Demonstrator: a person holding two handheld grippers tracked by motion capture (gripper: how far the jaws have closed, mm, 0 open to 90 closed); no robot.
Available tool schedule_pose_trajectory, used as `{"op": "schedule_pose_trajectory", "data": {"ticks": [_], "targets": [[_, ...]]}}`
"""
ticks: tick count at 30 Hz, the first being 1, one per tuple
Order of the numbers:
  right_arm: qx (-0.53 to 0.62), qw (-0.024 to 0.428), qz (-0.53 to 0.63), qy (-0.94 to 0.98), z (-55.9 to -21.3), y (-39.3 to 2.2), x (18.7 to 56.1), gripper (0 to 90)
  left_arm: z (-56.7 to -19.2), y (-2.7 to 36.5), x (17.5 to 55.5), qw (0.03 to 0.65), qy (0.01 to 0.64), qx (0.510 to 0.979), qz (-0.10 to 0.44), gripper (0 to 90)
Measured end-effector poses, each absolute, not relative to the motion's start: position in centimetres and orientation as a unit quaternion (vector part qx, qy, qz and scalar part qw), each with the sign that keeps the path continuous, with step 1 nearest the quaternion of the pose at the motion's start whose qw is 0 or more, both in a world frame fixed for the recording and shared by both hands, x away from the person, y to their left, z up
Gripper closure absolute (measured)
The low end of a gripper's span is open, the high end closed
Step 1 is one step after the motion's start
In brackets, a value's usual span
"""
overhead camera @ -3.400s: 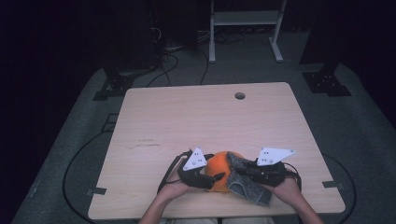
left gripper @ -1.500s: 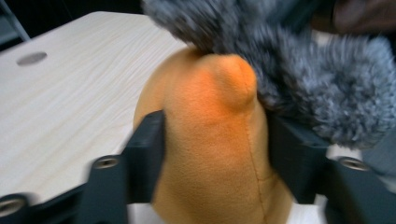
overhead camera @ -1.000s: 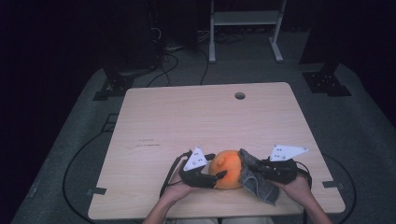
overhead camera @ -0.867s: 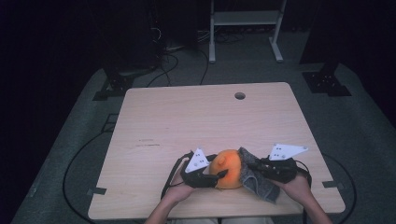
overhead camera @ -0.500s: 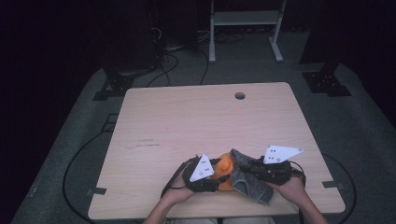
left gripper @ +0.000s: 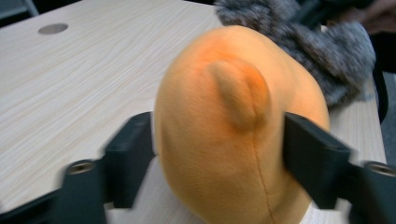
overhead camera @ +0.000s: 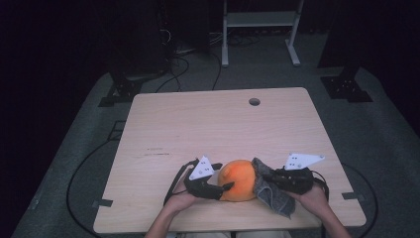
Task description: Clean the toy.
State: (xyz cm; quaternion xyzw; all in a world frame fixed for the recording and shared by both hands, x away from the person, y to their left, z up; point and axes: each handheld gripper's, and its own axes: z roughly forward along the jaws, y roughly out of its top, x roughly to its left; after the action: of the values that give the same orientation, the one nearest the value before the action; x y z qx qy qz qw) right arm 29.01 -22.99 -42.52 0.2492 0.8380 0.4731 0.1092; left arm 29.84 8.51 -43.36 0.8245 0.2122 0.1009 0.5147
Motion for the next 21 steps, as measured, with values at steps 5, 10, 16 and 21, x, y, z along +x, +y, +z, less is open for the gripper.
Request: {"op": "schedule_pose_trajectory", "data": {"ticks": [5, 10, 16, 21], "targets": [[0.235, 0.118, 0.468, 0.844, -42.4, -22.2, 28.4, 79.9, -42.7, 8.0, 29.6, 0.522, 0.223, 0.818, 0.093, 18.1], [0.232, 0.127, 0.464, 0.845, -42.4, -22.0, 28.1, 80.0, -42.9, 6.7, 29.1, 0.501, 0.213, 0.828, 0.135, 36.3], [0.234, 0.133, 0.467, 0.842, -41.8, -22.4, 28.3, 79.9, -42.5, 6.1, 28.4, 0.511, 0.154, 0.821, 0.204, 43.0], [0.228, 0.119, 0.467, 0.846, -42.1, -21.8, 28.2, 79.9, -42.1, 6.9, 29.1, 0.510, 0.187, 0.827, 0.149, 19.1]]}}
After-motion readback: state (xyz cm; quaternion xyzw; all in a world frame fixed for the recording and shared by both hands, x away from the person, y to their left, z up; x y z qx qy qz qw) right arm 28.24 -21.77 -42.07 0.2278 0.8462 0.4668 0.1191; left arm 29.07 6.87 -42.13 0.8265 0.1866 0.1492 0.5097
